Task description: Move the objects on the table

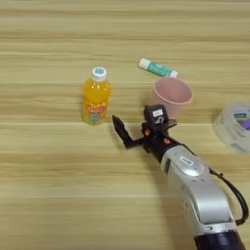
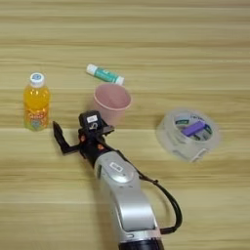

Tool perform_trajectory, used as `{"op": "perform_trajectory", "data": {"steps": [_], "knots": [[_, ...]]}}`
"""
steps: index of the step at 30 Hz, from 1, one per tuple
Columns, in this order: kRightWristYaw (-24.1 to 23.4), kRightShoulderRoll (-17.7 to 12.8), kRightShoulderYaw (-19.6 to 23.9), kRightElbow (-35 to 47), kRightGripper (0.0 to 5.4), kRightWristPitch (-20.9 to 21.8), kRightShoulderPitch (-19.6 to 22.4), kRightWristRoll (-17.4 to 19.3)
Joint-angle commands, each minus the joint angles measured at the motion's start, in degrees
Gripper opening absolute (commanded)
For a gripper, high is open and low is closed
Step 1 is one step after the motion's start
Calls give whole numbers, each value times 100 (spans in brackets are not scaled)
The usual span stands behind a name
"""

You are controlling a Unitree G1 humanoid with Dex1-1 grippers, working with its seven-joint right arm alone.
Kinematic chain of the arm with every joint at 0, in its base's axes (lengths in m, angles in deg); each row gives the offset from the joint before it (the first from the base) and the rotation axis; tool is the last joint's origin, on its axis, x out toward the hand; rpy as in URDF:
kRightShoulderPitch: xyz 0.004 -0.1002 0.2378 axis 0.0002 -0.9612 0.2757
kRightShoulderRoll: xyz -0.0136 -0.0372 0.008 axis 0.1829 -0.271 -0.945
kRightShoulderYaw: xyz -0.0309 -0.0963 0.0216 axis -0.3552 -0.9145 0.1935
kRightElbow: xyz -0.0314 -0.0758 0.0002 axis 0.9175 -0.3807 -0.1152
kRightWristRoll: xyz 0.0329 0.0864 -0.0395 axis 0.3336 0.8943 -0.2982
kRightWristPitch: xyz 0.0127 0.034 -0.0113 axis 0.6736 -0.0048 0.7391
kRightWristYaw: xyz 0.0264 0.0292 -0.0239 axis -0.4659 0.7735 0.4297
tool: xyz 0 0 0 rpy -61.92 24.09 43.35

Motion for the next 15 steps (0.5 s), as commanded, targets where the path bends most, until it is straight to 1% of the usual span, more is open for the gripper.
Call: {"op": "perform_trajectory", "data": {"steps": [1,15], "knots": [[-138,-22,169,125,536,202,356,-13],[-315,-19,486,-58,536,249,443,20]]}}
